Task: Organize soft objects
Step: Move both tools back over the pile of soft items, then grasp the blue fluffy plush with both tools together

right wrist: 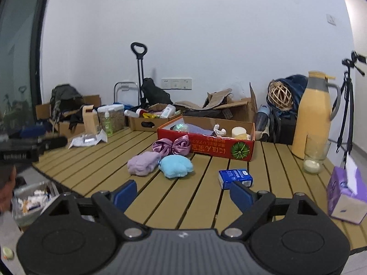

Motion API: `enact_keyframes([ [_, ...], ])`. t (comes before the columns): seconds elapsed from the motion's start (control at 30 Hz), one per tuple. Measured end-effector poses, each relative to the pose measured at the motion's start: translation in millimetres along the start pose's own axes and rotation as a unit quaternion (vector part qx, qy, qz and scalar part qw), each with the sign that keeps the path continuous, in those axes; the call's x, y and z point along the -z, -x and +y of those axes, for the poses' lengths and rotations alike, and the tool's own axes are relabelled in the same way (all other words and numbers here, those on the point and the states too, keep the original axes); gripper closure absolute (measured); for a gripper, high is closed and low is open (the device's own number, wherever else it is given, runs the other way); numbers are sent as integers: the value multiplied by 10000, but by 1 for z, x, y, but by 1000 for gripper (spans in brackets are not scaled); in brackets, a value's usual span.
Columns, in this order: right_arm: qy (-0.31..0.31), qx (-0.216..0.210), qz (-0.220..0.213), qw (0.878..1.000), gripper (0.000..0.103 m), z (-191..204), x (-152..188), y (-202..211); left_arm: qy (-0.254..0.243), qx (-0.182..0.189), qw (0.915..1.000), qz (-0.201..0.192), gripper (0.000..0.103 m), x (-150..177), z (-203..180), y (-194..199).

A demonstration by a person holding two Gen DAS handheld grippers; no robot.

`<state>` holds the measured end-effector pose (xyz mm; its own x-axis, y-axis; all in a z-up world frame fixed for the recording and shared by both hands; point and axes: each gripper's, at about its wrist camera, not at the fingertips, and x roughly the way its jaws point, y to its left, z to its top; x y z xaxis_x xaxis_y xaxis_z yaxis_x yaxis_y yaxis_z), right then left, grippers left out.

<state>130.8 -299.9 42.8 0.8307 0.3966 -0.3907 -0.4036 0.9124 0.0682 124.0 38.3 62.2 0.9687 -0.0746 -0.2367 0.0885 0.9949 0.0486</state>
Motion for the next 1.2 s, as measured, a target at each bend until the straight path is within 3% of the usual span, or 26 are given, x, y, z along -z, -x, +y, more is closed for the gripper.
enact_keyframes([
  [0.2,-298,8,298,9991,18,-15,6,-54,155,86,9987,486,0,11,-3,-58],
  [0.27,-364,-19,461,9983,20,-19,6,-77,335,245,9972,615,9,11,-4,-78],
  [0.33,-467,-61,570,9973,24,-23,6,-101,550,557,9927,914,34,10,-5,-105],
  [0.43,-676,-186,655,9954,34,-30,3,-137,840,1214,9769,1543,55,14,-12,-156],
  [0.5,-965,-355,694,9923,42,-39,-1,-164,885,1413,9680,1874,55,19,-22,-188],
  [0.57,-1288,-504,765,9874,50,-50,-7,-191,898,1323,9661,2028,55,22,-31,-214],
  [0.73,-1048,-735,847,9881,50,-57,-37,-257,1338,1242,9606,2096,53,25,-27,-258],
  [1.0,-1136,-1127,1359,9777,50,-55,-40,-339,1298,1051,9662,1962,50,29,-25,-275],
  [1.17,-1380,-1157,1469,9726,48,-57,-35,-339,1271,1103,9660,1962,52,30,-28,-278],
  [1.2,-1518,-1218,1531,9689,55,-58,-34,-337,1247,1096,9663,1967,55,30,-28,-278],
])
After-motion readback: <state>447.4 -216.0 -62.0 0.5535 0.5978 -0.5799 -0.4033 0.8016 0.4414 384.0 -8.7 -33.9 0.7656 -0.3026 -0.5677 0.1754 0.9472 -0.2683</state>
